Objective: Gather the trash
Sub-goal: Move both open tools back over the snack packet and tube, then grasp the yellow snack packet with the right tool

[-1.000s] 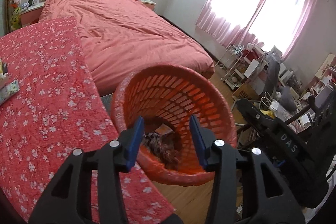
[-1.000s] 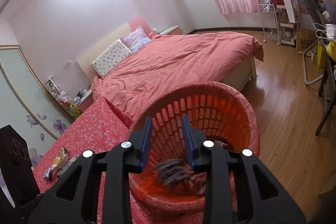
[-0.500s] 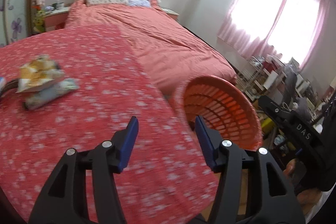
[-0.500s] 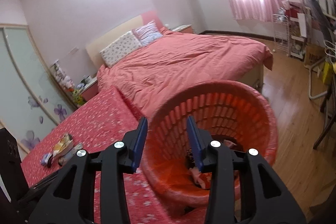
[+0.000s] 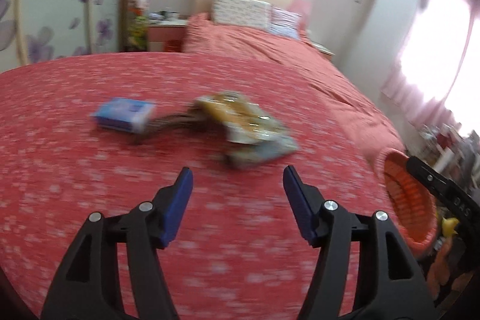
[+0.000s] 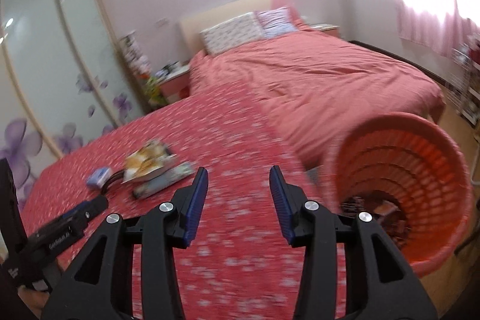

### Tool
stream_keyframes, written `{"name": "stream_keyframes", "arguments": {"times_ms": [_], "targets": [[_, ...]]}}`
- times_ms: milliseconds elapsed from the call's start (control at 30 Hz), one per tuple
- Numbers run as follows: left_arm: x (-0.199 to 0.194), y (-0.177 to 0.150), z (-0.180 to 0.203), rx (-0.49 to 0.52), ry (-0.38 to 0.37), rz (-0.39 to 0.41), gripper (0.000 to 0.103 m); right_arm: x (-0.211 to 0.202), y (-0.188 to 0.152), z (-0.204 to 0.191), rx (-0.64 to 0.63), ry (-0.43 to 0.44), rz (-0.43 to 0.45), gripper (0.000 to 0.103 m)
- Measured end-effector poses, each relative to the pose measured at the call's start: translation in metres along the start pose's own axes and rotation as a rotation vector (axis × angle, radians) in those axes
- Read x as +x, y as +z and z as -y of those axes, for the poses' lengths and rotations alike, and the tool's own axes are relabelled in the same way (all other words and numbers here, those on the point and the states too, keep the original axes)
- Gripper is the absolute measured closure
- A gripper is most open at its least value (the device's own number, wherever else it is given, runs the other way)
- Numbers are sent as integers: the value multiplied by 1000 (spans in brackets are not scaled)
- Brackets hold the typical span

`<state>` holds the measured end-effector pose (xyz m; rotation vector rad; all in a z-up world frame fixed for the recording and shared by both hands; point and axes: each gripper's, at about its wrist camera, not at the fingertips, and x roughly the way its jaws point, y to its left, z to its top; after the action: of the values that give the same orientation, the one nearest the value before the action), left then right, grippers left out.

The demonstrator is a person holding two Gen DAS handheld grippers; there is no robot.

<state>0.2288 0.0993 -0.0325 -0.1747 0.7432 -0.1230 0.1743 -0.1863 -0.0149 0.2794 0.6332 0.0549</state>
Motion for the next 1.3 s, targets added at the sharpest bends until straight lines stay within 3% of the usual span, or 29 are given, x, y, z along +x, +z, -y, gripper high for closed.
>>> {"name": "stream_keyframes", "arguments": {"times_ms": [233,433,633,900,1133,1300], "targets": [[-6,6,-70,-69,132,4,39,40,-2,-74,-134,89,-66,59],[-9,6,-116,-126,170,-5,38,73,-4,-120,-218,115,-109,59],[-4,7,-138,-165,167,-15,38,106,-4,-150,-292,73,-137,60],[4,12,-143,-173,172,-24,38,128,-11,-156,-346,-38,-171,61],[15,14,-132,-159,162,-46,38,126,-12,-152,-355,-63,-168,91],[18,15,-122,-161,147,-50,38,117,-9,-142,-330,-53,-148,94]]}}
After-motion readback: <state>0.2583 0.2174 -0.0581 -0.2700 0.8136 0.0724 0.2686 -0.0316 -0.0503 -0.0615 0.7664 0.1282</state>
